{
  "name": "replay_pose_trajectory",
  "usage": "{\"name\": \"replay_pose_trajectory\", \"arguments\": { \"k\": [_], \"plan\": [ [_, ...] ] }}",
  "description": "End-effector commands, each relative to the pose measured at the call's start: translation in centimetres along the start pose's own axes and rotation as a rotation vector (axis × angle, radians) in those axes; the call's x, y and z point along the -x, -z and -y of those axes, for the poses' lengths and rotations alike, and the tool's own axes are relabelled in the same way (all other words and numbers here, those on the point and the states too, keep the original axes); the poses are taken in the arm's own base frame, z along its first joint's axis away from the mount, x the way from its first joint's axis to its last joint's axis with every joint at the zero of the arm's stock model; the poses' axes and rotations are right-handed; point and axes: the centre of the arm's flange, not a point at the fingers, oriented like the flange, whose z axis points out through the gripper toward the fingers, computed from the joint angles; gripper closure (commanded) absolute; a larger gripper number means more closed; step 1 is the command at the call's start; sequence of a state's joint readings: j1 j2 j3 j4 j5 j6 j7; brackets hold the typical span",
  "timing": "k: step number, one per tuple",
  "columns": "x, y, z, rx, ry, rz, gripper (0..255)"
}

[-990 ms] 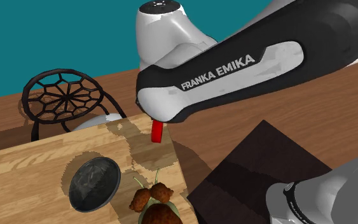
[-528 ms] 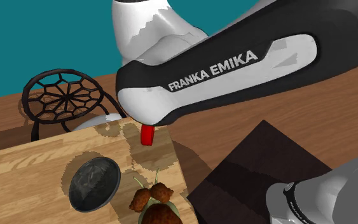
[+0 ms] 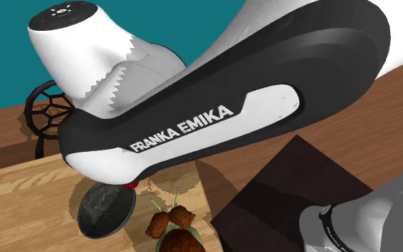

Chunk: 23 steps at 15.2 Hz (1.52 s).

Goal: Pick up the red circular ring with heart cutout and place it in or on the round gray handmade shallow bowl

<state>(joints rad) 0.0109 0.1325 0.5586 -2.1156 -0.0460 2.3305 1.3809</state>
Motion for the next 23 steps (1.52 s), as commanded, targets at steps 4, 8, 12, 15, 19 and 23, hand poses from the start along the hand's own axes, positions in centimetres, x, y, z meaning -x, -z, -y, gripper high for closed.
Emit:
{"name": "replay_pose_trajectory", "arguments": {
  "k": [4, 8, 12, 15, 19, 23],
  "plan": [
    [4.6, -0.2, 4.8, 0.0, -0.002, -0.001, 255],
    [7.8, -0.3, 8.3, 0.0, -0.002, -0.001, 255],
    [7.8, -2.4, 8.0, 0.0, -0.002, -0.001, 255],
    [7.7, -4.0, 7.9, 0.0, -0.002, -0.001, 255],
    [7.7, -6.1, 7.6, 0.0, -0.002, -0.001, 255],
    [7.7, -8.2, 7.4, 0.0, -0.002, -0.001, 255]
  ]
}}
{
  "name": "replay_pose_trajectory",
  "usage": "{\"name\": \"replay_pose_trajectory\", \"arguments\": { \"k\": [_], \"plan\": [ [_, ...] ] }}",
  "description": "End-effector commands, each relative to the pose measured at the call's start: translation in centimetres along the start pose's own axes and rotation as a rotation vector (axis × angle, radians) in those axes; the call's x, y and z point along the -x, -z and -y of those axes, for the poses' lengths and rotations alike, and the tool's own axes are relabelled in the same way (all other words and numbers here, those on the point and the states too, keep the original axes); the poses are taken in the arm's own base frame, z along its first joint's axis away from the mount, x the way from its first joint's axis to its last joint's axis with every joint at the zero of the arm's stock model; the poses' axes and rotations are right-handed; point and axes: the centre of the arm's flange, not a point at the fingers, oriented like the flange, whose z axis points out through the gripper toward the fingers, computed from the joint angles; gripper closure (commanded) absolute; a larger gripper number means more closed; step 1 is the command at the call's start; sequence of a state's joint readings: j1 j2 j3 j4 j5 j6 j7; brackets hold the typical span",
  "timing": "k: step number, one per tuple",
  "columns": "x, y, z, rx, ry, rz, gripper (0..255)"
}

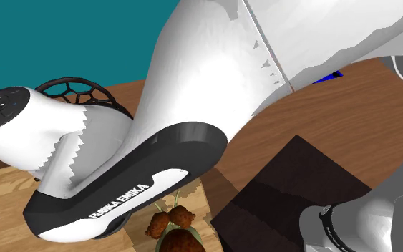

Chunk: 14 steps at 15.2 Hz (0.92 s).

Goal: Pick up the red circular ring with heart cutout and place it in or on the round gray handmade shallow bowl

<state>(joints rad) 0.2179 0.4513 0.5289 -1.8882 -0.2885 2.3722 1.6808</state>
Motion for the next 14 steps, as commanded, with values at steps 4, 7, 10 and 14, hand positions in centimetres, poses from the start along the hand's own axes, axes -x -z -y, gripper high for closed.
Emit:
{"name": "replay_pose_trajectory", "arguments": {
  "k": [4, 7, 10, 14],
  "plan": [
    [-0.02, -1.4, -0.08, -0.001, 0.0, 0.0, 255],
    [-0.02, -1.4, -0.08, -0.001, 0.0, 0.0, 255],
    [-0.02, -1.4, -0.08, -0.001, 0.0, 0.0, 0],
    [-0.01, -1.4, -0.09, -0.001, 0.0, 0.0, 0]
  ]
}}
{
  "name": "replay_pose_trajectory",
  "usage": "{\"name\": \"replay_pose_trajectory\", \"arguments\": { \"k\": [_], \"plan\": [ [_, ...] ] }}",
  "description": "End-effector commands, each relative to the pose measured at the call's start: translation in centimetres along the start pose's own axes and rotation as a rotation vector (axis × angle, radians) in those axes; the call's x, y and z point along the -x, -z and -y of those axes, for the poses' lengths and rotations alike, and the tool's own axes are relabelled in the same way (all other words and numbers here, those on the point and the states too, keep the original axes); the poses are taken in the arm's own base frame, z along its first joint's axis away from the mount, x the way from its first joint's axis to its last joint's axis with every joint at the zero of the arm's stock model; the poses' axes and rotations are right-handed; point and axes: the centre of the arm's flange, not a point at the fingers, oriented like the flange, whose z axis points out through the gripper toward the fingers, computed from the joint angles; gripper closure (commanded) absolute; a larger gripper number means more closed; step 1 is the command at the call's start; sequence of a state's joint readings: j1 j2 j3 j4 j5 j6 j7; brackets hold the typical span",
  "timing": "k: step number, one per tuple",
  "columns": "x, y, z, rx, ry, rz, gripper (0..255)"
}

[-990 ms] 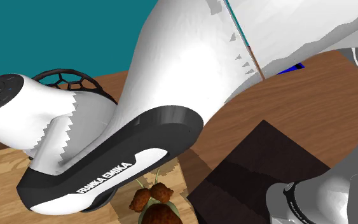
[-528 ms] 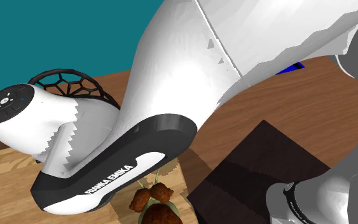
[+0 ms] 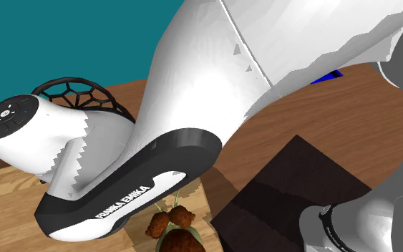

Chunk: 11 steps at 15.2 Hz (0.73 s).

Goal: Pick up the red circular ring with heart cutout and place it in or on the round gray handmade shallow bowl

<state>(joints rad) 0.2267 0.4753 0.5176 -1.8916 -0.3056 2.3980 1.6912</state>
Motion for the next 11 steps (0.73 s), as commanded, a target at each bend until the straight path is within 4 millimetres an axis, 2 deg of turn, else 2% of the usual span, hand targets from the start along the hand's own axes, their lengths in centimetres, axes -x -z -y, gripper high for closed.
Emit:
{"name": "replay_pose_trajectory", "arguments": {
  "k": [1, 5, 11],
  "plan": [
    [0.0, 0.0, 0.0, 0.0, 0.0, 0.0, 0],
    [0.0, 5.0, 0.0, 0.0, 0.0, 0.0, 0],
    [0.0, 5.0, 0.0, 0.0, 0.0, 0.0, 0]
  ]
}}
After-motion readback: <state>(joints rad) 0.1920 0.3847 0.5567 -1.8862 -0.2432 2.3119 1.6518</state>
